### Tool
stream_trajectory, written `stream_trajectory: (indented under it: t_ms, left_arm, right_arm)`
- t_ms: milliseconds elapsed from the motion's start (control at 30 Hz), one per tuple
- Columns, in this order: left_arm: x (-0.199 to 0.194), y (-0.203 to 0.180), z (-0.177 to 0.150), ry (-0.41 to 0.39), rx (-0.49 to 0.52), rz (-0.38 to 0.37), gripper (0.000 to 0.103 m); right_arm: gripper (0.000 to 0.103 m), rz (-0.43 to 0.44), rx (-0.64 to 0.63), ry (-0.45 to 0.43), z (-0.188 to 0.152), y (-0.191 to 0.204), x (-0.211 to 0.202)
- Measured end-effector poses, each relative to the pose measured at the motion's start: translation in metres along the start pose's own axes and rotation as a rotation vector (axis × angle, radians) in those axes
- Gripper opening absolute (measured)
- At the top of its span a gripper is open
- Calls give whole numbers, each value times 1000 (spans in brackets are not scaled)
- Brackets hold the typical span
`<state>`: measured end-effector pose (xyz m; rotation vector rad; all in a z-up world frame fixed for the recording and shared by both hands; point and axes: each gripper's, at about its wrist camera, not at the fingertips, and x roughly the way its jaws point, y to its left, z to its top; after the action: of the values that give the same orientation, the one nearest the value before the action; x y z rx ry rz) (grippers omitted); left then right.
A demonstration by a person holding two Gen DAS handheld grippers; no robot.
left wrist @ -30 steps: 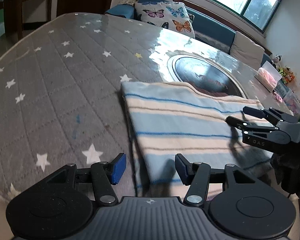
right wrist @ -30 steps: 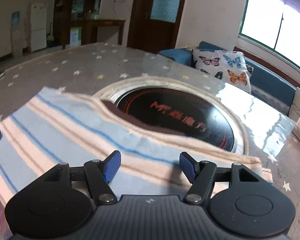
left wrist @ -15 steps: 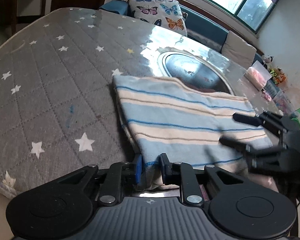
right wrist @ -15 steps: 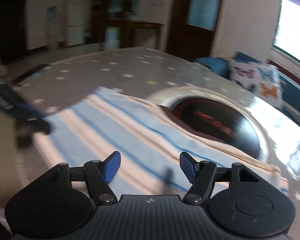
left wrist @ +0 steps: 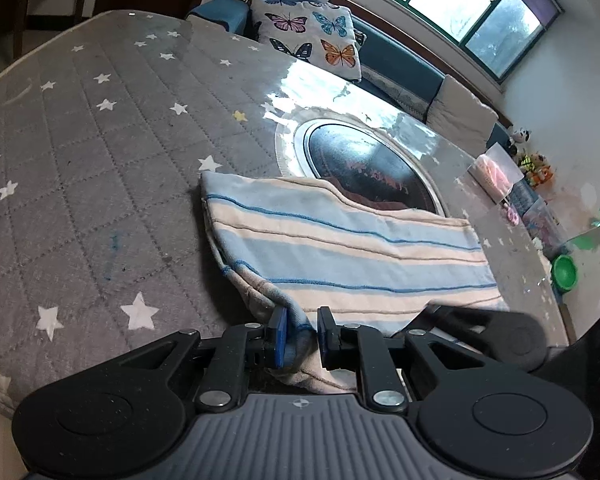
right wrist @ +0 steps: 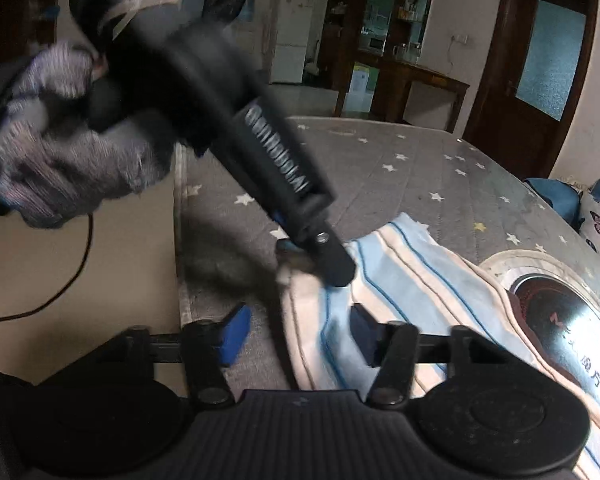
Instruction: Fold clothes
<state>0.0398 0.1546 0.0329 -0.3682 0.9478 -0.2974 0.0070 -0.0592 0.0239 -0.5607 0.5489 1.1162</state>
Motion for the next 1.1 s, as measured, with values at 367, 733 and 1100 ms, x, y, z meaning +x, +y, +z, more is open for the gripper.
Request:
stream_trajectory:
  t_ms: [367,733,1100]
  left_arm:
    - [-11,30,7,-66,-168,9,63]
    - [36,39,16,-16,-332,-101,37]
    - [36,38,16,-26,-327,-92,12]
  right_arm:
    - [5,7,152,-35,-1,-18,-16]
    - [4,13,183,-75,-3,-26,-31]
    - [17,-33,328,-83,-25,-63,-59]
